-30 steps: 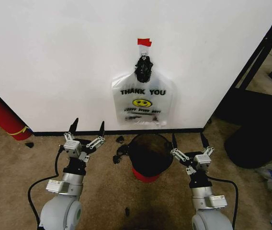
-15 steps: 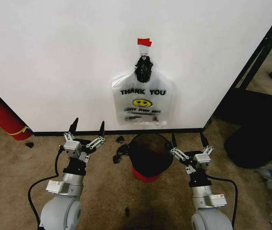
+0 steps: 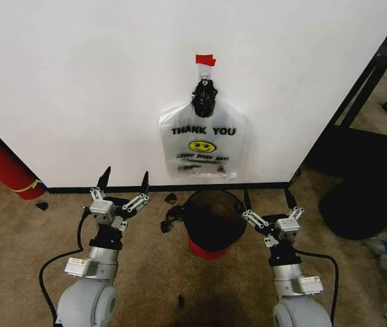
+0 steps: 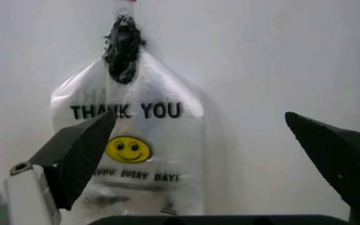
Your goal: Pick up the garbage bag from the wall and place it over the trash bin.
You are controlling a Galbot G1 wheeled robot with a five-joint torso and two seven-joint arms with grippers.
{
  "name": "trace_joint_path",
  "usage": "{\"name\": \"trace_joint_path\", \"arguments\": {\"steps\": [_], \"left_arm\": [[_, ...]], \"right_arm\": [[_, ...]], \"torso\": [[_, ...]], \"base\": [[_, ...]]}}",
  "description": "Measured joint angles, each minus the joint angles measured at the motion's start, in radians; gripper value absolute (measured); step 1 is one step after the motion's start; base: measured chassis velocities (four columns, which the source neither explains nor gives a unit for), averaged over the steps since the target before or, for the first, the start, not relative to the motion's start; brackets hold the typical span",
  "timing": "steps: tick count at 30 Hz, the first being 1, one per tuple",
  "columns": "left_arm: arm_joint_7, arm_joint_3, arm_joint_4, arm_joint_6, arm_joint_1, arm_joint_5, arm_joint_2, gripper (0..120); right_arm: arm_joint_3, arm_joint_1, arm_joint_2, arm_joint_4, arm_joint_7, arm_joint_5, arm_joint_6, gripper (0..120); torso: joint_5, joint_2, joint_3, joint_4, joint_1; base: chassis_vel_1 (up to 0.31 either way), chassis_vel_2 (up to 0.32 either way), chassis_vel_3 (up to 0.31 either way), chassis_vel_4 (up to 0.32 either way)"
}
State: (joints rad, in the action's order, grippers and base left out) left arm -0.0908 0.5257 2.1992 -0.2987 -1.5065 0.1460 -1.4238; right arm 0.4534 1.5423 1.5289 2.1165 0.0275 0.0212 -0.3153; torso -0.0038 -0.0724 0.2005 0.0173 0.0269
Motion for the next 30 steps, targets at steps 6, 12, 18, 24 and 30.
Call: {"name": "trace_joint_path", "arguments": {"steps": [6, 12, 18, 24, 30], "left_arm": [[-0.005, -0.006, 0.003, -0.013, -0.028, -0.038, -0.018, 100], [-0.017, -0.006, -0.002, -0.021, -0.029, -0.065, -0.031, 100], [-0.018, -0.009, -0.019, -0.022, -0.018, -0.072, -0.025, 100], [-0.019, 0.000, -0.034, -0.025, -0.012, -0.076, -0.021, 100], [-0.019, -0.001, -0.055, -0.025, -0.001, -0.081, -0.024, 100]], "right_arm": [[-0.027, -0.079, -0.024, -0.044, -0.017, 0.129, 0.051, 100], [-0.066, -0.238, -0.014, -0.156, -0.023, 0.193, 0.054, 100], [-0.135, -0.402, 0.004, -0.242, -0.041, 0.233, 0.063, 100], [-0.188, -0.532, 0.002, -0.370, -0.049, 0.188, 0.064, 100], [-0.219, -0.687, 0.023, -0.527, -0.026, 0.138, 0.034, 100]], "torso": [[-0.0001, 0.000, 0.000, -0.0001, 0.000], [0.0002, 0.000, 0.000, -0.0002, 0.000], [-0.0002, 0.000, 0.000, 0.0000, 0.000], [-0.0001, 0.000, 0.000, 0.0000, 0.000], [-0.0001, 0.000, 0.000, 0.0001, 0.000]], "base": [[0.000, 0.000, 0.000, 0.000], [0.000, 0.000, 0.000, 0.000], [0.000, 0.000, 0.000, 0.000], [0.000, 0.000, 0.000, 0.000], [0.000, 0.000, 0.000, 0.000]]}}
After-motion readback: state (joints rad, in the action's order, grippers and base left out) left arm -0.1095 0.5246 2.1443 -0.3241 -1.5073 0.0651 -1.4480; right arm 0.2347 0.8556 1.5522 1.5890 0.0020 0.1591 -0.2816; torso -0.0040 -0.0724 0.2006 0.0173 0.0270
